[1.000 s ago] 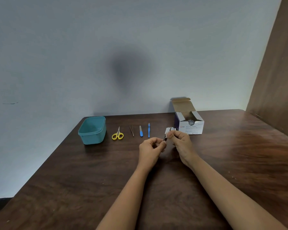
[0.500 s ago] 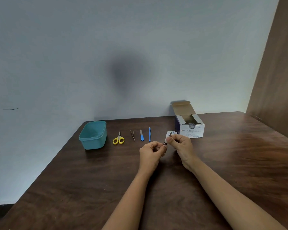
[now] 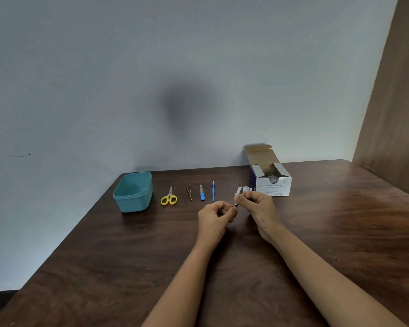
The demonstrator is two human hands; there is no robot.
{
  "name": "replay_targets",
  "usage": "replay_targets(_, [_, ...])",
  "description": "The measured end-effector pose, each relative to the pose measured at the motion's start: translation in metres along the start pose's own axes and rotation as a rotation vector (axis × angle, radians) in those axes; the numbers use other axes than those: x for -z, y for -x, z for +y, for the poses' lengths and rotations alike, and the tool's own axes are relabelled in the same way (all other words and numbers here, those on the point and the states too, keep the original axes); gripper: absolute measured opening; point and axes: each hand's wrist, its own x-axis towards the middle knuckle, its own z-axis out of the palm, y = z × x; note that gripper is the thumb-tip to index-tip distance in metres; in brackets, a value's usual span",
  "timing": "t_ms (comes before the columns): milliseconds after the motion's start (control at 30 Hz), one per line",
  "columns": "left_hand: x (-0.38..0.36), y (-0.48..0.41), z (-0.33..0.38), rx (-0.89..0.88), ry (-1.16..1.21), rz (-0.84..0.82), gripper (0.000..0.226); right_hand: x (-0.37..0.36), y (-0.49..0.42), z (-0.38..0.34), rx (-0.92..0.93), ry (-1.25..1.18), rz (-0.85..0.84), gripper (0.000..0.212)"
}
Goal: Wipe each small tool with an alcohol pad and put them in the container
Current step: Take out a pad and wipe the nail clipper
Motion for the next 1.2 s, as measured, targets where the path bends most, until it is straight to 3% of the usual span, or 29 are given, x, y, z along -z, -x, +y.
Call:
replay_targets(167, [-0.0007,-0.0007,0.0003,0.010,-0.002,-0.007,0.008,0.0000,-0.0014,0.0012,-0.031,-0.009,0.052,0.015])
replay_targets(400, [-0.0008,-0.0015,0.0008,0.010,-0.018,0.000,0.009,0.0041,-0.0016,0.0007,-0.069,-0.058,-0.004,0.009])
replay_targets(833, [-0.0034,-0.0042,-0.0003,-0.003,-0.036,0.024,0.008,0.0012,-0.0045,0.0061,0.043,-0.024,0.089,0.014])
replay_targets(1200, [-0.0040,-0.0047,-0.0017,-0.056,-0.109,0.062,0.009,0.0029,-0.0049,0.0050,0.010,-0.169,0.021,0.007])
